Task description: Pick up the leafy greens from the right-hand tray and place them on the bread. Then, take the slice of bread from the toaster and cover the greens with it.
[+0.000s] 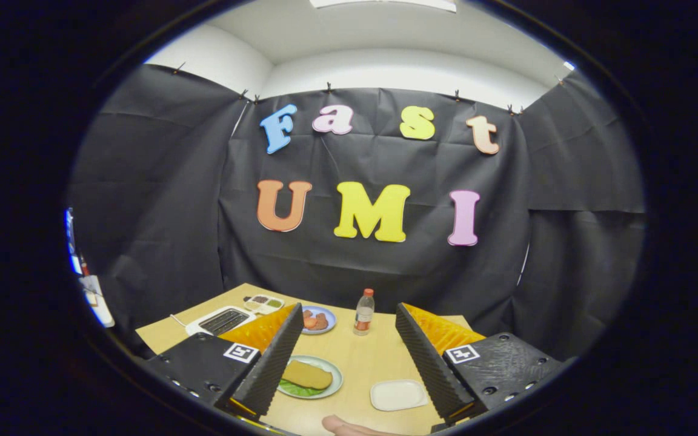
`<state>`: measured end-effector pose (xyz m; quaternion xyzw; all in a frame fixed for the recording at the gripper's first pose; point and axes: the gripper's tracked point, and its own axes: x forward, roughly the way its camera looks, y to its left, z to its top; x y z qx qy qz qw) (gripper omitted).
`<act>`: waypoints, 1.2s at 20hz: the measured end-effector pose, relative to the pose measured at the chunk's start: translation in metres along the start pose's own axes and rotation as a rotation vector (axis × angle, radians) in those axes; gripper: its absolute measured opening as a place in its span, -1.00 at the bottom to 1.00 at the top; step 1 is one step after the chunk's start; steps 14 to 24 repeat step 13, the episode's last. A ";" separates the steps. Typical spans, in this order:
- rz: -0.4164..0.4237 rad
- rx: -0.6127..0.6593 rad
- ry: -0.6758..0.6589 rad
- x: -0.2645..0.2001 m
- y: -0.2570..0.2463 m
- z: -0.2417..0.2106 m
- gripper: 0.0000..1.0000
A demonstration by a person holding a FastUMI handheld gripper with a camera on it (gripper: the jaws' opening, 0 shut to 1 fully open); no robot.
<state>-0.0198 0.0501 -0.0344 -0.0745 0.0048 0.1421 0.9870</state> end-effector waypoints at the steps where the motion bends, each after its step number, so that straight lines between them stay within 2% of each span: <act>1: -0.002 -0.003 -0.005 0.000 -0.002 0.001 0.92; 13: -0.052 0.002 -0.023 -0.008 -0.038 -0.002 0.92; 24: -0.052 0.002 -0.023 -0.008 -0.038 -0.002 0.92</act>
